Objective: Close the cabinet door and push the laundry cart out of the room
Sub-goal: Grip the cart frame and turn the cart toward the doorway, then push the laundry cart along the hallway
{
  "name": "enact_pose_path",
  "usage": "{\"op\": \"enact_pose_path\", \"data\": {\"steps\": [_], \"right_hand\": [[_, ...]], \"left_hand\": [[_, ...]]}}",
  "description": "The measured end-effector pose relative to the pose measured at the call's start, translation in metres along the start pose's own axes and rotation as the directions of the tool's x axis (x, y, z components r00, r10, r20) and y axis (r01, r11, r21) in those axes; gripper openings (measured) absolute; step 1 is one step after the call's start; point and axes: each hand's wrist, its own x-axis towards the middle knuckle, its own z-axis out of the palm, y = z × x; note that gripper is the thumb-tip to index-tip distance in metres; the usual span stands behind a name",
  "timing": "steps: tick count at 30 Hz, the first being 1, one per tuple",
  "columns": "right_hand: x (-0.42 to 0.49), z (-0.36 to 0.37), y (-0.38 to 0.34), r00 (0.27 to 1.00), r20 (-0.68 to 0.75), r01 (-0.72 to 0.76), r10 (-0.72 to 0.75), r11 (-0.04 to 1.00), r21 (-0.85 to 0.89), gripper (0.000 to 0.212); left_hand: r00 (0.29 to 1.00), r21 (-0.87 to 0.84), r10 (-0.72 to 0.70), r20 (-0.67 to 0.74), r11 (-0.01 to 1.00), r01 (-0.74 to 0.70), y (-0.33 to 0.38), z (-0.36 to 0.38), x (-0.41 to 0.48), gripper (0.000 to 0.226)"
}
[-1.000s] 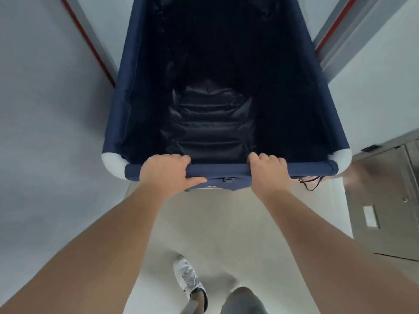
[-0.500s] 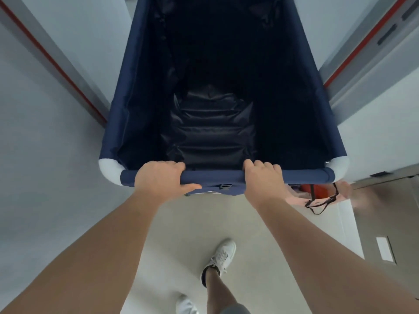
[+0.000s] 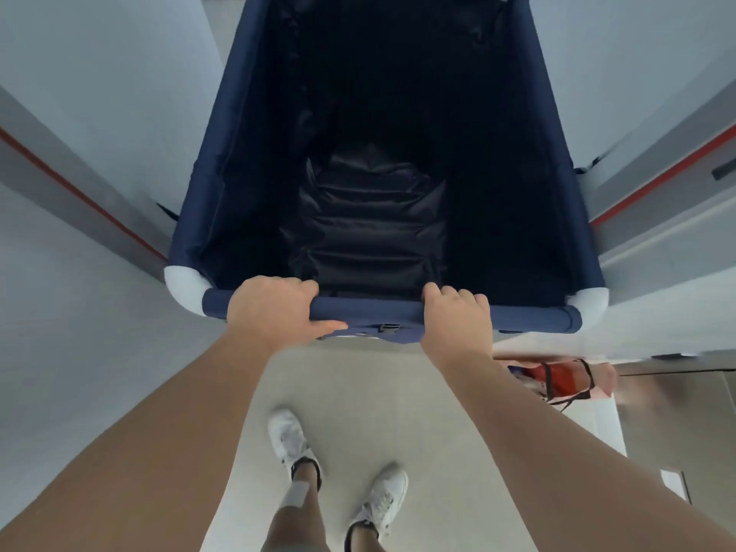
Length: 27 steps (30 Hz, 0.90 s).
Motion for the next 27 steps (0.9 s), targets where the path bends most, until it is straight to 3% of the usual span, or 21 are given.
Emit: {"op": "enact_pose_path", "data": {"steps": [14,21,27], "right_hand": [[0.139,-0.029,-0.011,0.985,0.073,-0.156,0.154,0.987,0.022,0.032],[0.201,-0.036,-0.007,0.977,0.066,-0.206,0.204,0.978,0.016,0.033],[0.256,-0.040,0.007,0.969,0.063,-0.240,0.238,0.970,0.025,0.034]], "left_hand": [[0.982,-0.009,0.166,-0.090,0.986,-0.167,-0.070,0.002,0.162,0.062],[0.980,0.025,0.196,0.043,0.980,-0.197,-0.092,-0.001,0.240,0.067],[0.973,0.034,0.216,0.079,0.975,-0.219,-0.099,0.000,0.299,0.067]]}}
